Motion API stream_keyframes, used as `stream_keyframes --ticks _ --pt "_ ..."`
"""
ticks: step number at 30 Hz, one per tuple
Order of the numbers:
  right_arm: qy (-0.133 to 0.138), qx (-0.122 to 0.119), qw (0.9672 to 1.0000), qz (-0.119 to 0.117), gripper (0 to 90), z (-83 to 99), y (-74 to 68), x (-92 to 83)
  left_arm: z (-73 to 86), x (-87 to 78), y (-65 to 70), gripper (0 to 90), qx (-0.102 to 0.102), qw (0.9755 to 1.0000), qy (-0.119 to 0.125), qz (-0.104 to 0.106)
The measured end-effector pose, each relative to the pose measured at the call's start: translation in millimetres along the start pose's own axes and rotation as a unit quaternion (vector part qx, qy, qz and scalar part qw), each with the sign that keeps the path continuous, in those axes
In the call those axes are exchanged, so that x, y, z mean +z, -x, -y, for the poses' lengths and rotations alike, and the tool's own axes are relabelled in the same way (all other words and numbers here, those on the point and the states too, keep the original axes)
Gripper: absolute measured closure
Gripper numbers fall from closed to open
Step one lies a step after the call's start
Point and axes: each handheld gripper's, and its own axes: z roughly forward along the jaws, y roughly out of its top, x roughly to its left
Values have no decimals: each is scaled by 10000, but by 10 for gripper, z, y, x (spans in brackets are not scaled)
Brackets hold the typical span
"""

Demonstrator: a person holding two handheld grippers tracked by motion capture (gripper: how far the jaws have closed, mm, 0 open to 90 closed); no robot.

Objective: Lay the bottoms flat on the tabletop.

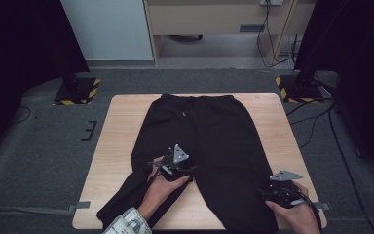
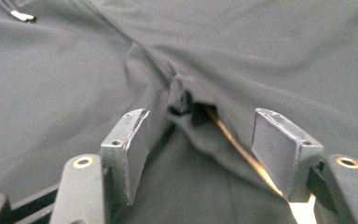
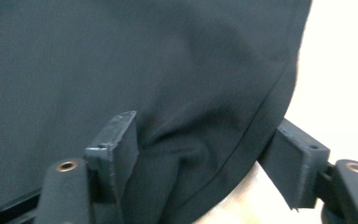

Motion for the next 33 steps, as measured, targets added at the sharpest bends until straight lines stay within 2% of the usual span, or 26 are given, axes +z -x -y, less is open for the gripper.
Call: stream_keyframes --ticks 1,2,3,4,5,7,8,9,10,11,12,13,14,15,17,19,20,21,23,24,25,28,30,31,32,33 --pt "298 51 9995 68 233 -44 46 -32 50 -61 -31 339 66 9999 -20 -101" --pt "298 51 9995 68 233 -44 46 -32 50 -61 -31 339 66 9999 -20 -101" --pt "531 129 9984 162 185 -130 81 -61 89 -122 -93 339 13 10000 -6 -99" --pt "531 129 9984 162 185 -130 81 -61 89 -122 -93 339 13 10000 -6 -99" --pt "669 76 9976 141 145 -250 110 -57 115 -178 -161 341 -78 9998 57 -186" --pt "825 51 9966 0 171 -387 123 -16 141 -241 -230 350 -166 9994 104 -273" --pt "825 51 9966 0 171 -387 123 -16 141 -241 -230 352 -166 9994 104 -273" --pt "887 124 9958 -193 290 -512 133 85 161 -271 -265 353 -170 9991 92 -367" --pt "887 124 9958 -193 290 -512 133 85 188 -302 -302 353 -182 9988 48 -453" --pt "709 85 9971 -271 431 -592 136 247 261 -378 -375 356 -280 9978 44 -603" --pt "606 -11 9977 -306 489 -614 137 333 261 -378 -375 362 -280 9978 44 -603" --pt "495 -45 9982 -342 555 -627 130 406 342 -486 -444 368 -303 9965 -16 -783" --pt "495 -45 9982 -342 555 -627 130 406 342 -486 -444 372 -303 9965 -16 -783" --pt "425 -94 9985 -346 624 -629 130 499 446 -623 -517 380 -388 9948 -8 -942" --pt "365 -58 9986 -368 646 -625 129 529 506 -695 -557 389 -450 9940 -17 -997" --pt "213 -263 9989 -333 707 -609 115 589 704 -916 -655 398 -635 9909 -87 -1186" --pt "213 -263 9989 -333 707 -609 115 589 704 -916 -655 397 -635 9909 -87 -1186" --pt "192 -258 9989 -342 737 -610 107 584 843 -1049 -696 395 -714 9894 -186 -1248" --pt "140 -260 9989 -377 766 -602 91 563 972 -1162 -720 385 -820 9893 -257 -1181" --pt "140 -260 9989 -377 766 -602 91 563 972 -1162 -720 383 -820 9893 -257 -1181" --pt "164 -250 9986 -440 765 -570 82 541 1074 -1272 -722 382 -865 9884 -316 -1211" --pt "194 -211 9980 -558 738 -544 74 522 1157 -1356 -718 384 -935 9892 -304 -1087" --pt "218 -212 9978 -589 681 -524 68 512 1236 -1397 -699 390 -920 9906 -356 -951" --pt "264 -158 9981 -536 667 -518 72 499 1300 -1386 -689 411 -938 9919 -448 -725" --pt "274 -122 9981 -530 661 -518 69 500 1300 -1386 -689 440 -938 9919 -448 -725" --pt "263 -106 9982 -522 661 -517 62 506 1329 -1345 -665 516 -875 9923 -692 -533"
